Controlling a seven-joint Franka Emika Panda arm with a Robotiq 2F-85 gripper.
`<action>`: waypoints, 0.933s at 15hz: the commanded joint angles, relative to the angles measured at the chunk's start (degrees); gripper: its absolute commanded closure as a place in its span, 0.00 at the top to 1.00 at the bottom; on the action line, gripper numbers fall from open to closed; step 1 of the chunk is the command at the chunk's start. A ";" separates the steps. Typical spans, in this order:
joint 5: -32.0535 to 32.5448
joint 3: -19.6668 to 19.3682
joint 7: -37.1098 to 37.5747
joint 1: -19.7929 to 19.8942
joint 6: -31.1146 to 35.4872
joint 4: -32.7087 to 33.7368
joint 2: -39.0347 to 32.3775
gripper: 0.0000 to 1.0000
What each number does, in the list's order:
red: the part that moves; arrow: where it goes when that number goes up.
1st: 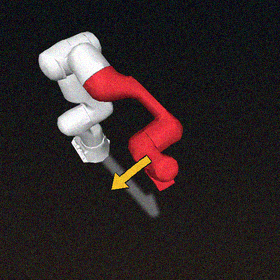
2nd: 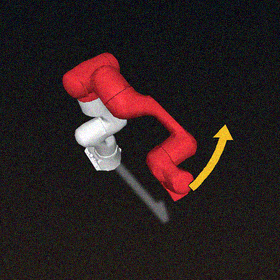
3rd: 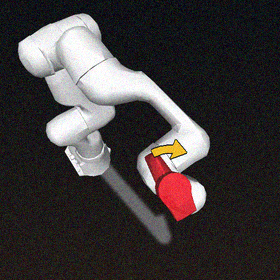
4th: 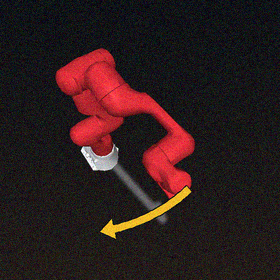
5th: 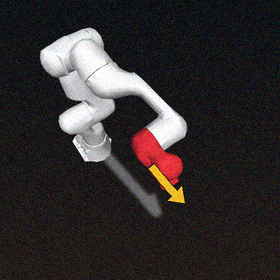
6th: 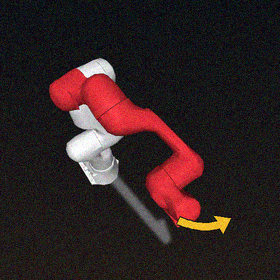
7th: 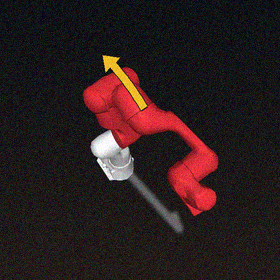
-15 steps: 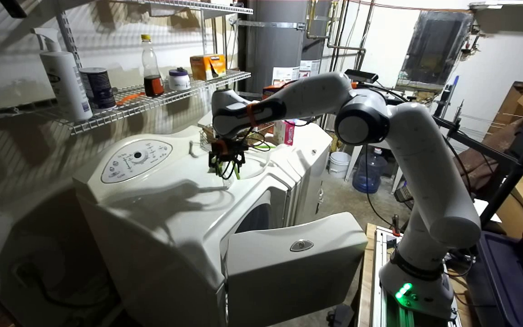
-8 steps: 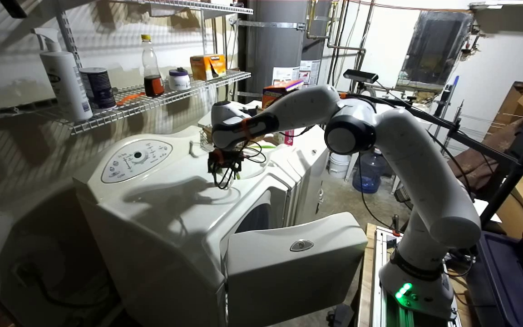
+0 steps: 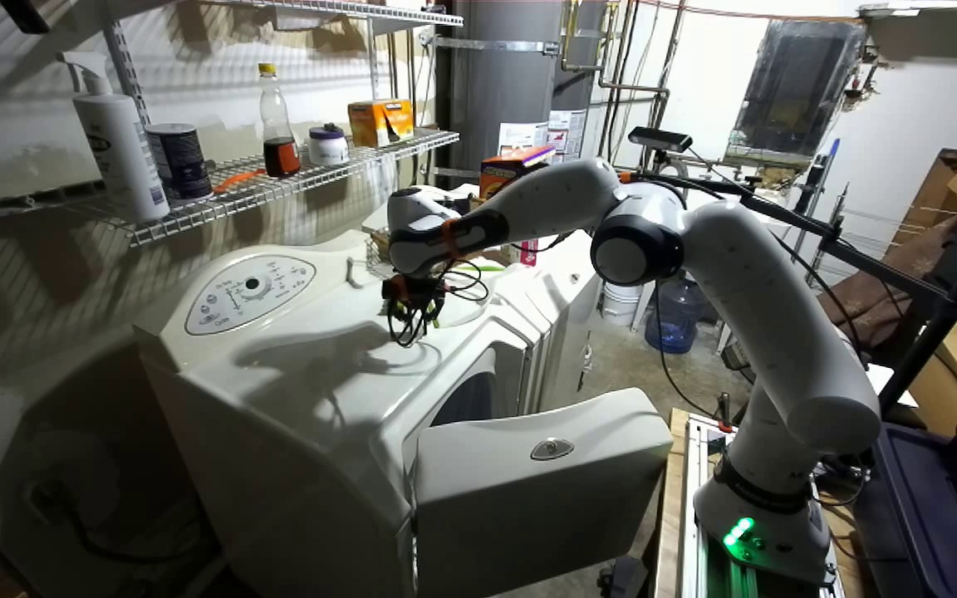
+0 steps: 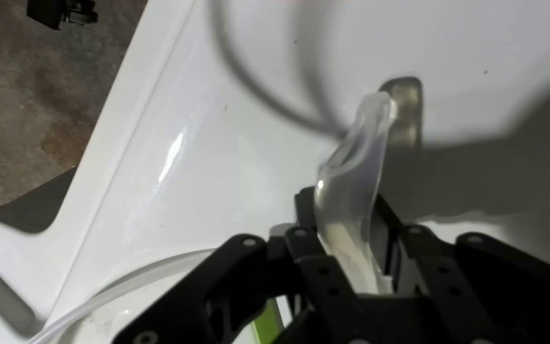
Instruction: Use the green hand broom to sweep the top of the left washing machine
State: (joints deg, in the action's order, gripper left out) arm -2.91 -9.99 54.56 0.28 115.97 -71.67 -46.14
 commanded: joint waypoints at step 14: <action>24.54 -0.67 6.85 -15.17 -27.52 2.38 7.48 0.05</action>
State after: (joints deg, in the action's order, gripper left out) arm 15.31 -10.89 60.08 -11.22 95.35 -71.58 -38.40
